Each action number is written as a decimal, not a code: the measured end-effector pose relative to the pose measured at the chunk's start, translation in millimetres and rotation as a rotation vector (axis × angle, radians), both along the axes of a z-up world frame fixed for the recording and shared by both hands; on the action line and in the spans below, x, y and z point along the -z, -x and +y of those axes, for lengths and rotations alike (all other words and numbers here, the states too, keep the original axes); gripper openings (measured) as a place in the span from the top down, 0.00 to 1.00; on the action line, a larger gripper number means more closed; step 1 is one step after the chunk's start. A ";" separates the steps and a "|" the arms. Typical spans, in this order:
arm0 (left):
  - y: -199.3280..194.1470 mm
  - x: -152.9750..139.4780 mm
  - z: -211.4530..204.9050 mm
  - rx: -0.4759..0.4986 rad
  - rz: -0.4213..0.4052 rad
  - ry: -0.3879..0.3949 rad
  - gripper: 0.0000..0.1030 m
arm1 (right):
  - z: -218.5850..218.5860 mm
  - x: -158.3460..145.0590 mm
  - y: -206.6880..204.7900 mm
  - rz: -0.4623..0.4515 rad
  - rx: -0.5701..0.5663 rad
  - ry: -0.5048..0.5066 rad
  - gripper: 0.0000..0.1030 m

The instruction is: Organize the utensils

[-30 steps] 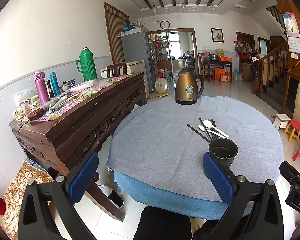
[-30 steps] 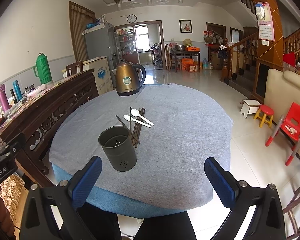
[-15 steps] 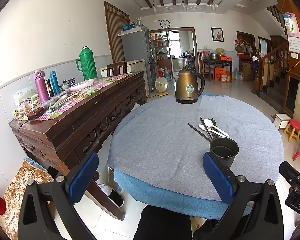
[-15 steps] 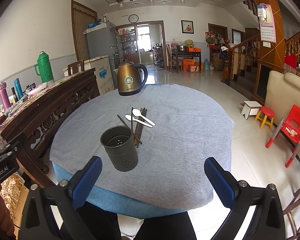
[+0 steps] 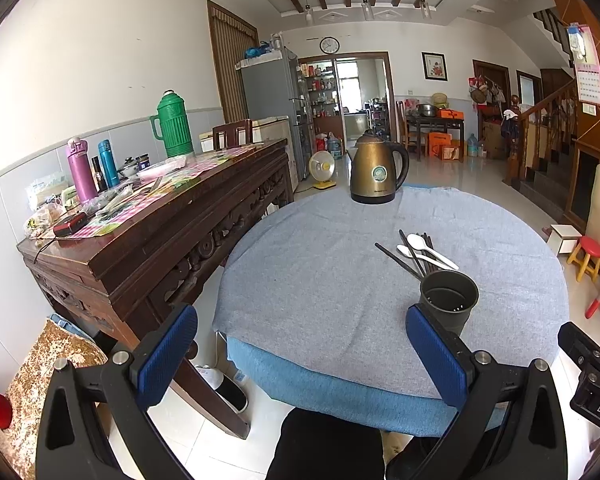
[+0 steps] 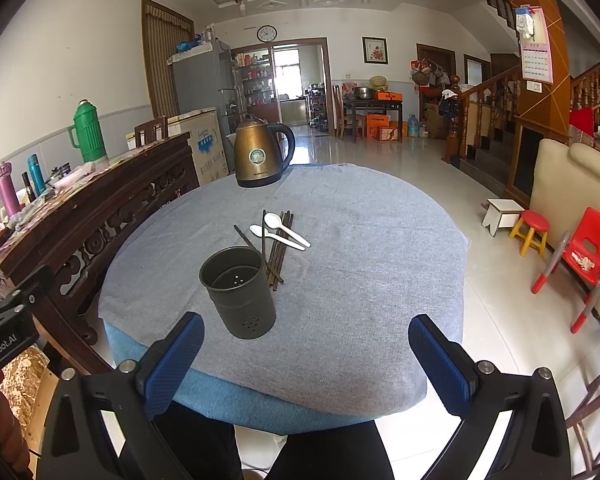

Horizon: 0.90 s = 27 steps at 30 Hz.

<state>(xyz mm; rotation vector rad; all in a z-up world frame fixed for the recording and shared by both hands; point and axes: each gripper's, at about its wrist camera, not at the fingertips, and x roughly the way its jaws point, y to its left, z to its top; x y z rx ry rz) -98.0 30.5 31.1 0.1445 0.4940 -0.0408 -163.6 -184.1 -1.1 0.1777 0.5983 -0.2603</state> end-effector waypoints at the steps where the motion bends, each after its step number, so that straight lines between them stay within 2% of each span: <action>1: -1.6 0.0 0.0 -0.001 0.003 0.000 0.00 | 0.6 0.6 -2.5 0.005 0.000 0.015 0.00; 3: -3.9 1.0 -1.6 0.001 0.007 0.002 0.00 | -0.6 1.7 -3.8 -0.007 0.000 0.004 0.00; 7: -16.5 3.4 -3.5 0.015 0.032 0.001 0.00 | -4.7 -0.6 -10.1 0.026 -0.004 0.003 0.00; 9: -30.9 3.4 -1.8 0.030 0.062 0.014 0.00 | -9.9 -3.8 -17.5 0.019 -0.017 0.009 0.00; 10: -40.9 3.8 -0.4 0.037 0.079 0.020 0.00 | -14.0 -6.9 -23.1 0.053 -0.022 0.008 0.00; 12: -64.7 6.7 2.4 0.067 0.139 0.040 0.00 | -28.0 -13.4 -39.4 0.067 -0.038 -0.002 0.00; 16: -119.7 19.0 8.6 0.080 0.255 0.106 0.00 | -58.8 -19.0 -89.5 0.098 -0.077 0.000 0.00; 20: -179.9 40.1 4.2 0.106 0.355 0.160 0.00 | -86.4 -6.0 -159.8 0.159 -0.150 -0.028 0.01; 22: -206.0 51.3 -4.4 0.141 0.387 0.168 0.05 | -95.9 3.4 -195.0 0.179 -0.188 -0.055 0.12; 23: -217.4 56.0 -9.2 0.152 0.404 0.166 0.15 | -100.3 9.9 -216.3 0.183 -0.209 -0.088 0.15; 24: -229.3 60.9 -13.8 0.163 0.425 0.169 0.28 | -102.3 15.0 -234.1 0.183 -0.222 -0.109 0.23; 25: -243.8 66.7 -19.5 0.183 0.451 0.183 0.35 | -104.0 21.4 -253.3 0.198 -0.237 -0.128 0.32; 26: -254.9 70.6 -23.7 0.198 0.471 0.198 0.42 | -104.7 29.7 -278.0 0.222 -0.260 -0.141 0.36; 27: -267.5 74.9 -28.2 0.210 0.490 0.213 0.43 | -105.3 36.2 -297.7 0.240 -0.277 -0.145 0.40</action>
